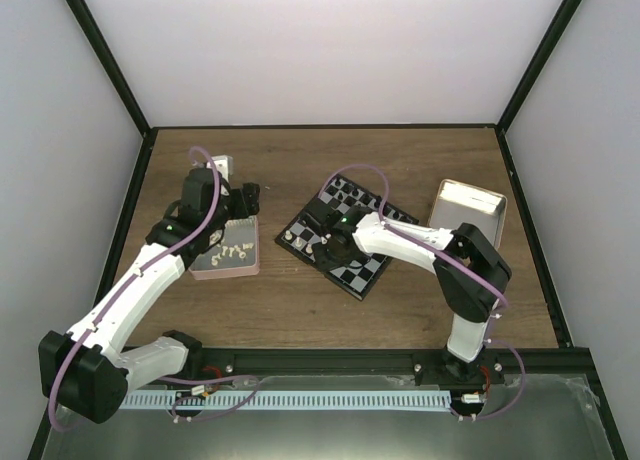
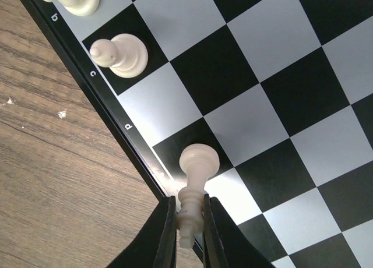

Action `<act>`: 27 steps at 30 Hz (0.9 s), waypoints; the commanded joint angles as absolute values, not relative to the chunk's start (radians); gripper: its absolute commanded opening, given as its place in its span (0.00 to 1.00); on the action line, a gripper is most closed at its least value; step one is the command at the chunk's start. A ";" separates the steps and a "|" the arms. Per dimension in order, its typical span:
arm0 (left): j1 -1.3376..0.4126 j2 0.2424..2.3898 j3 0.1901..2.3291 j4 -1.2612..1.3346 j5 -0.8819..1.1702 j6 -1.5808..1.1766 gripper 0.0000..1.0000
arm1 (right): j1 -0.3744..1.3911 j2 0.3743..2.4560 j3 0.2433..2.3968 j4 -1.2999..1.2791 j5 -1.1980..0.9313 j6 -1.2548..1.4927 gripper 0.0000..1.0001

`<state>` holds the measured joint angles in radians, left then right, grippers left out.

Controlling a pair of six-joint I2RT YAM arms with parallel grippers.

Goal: Set up the chess pieces on the board
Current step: Place the chess piece on the chessboard.

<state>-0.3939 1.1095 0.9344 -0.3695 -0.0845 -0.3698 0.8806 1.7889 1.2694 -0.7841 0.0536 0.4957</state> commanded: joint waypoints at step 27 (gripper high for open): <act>-0.389 1.146 0.911 -0.417 -0.218 -0.508 0.85 | 0.878 1.525 1.189 -0.611 0.283 0.666 0.57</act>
<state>-0.3935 1.1145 0.9325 -0.3855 -0.1497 -0.4278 0.8806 1.6722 1.2469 -0.7059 0.1623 0.5804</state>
